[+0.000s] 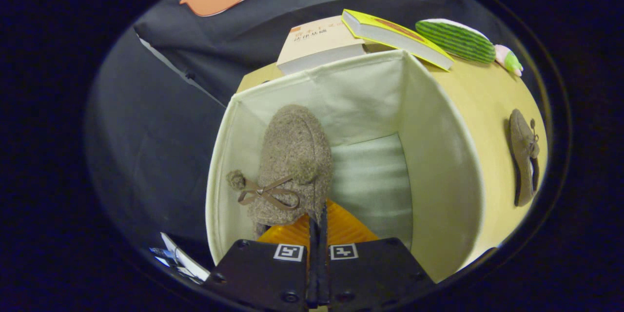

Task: Open the storage box then place both shoes into the box .Put the left shoe in first, then the right shoe, with the right side of both shoes facing outward in a uniform manner.

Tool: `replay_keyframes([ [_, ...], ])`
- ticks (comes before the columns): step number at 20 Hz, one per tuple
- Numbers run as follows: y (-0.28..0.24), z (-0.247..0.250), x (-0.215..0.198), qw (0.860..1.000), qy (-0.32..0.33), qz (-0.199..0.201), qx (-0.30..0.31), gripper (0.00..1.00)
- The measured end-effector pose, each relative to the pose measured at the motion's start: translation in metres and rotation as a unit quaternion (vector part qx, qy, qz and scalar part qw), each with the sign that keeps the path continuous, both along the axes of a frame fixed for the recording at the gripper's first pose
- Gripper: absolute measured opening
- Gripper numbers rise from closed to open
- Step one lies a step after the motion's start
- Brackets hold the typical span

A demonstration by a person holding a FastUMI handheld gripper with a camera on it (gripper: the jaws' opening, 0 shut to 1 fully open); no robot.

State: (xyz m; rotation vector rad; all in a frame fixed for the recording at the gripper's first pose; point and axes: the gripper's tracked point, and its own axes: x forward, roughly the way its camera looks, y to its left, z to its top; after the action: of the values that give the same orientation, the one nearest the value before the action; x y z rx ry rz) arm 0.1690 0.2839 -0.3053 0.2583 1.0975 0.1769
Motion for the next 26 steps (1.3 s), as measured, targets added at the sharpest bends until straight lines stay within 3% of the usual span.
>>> replay_keyframes([
  [2, 0.005, 0.000, -0.003, 1.000, 0.001, 0.010, 0.009, 0.10],
  [4, 0.006, 0.006, -0.008, 1.000, 0.007, 0.021, 0.017, 0.36],
  [7, 0.002, 0.029, -0.012, 0.998, -0.016, 0.065, 0.021, 0.86],
  [11, -0.022, 0.081, -0.017, 0.995, -0.071, 0.070, 0.003, 0.99],
  [17, -0.085, 0.139, -0.028, 0.993, -0.104, 0.061, 0.005, 0.99],
  [26, -0.226, 0.137, -0.014, 0.993, -0.106, -0.002, -0.046, 0.99],
])
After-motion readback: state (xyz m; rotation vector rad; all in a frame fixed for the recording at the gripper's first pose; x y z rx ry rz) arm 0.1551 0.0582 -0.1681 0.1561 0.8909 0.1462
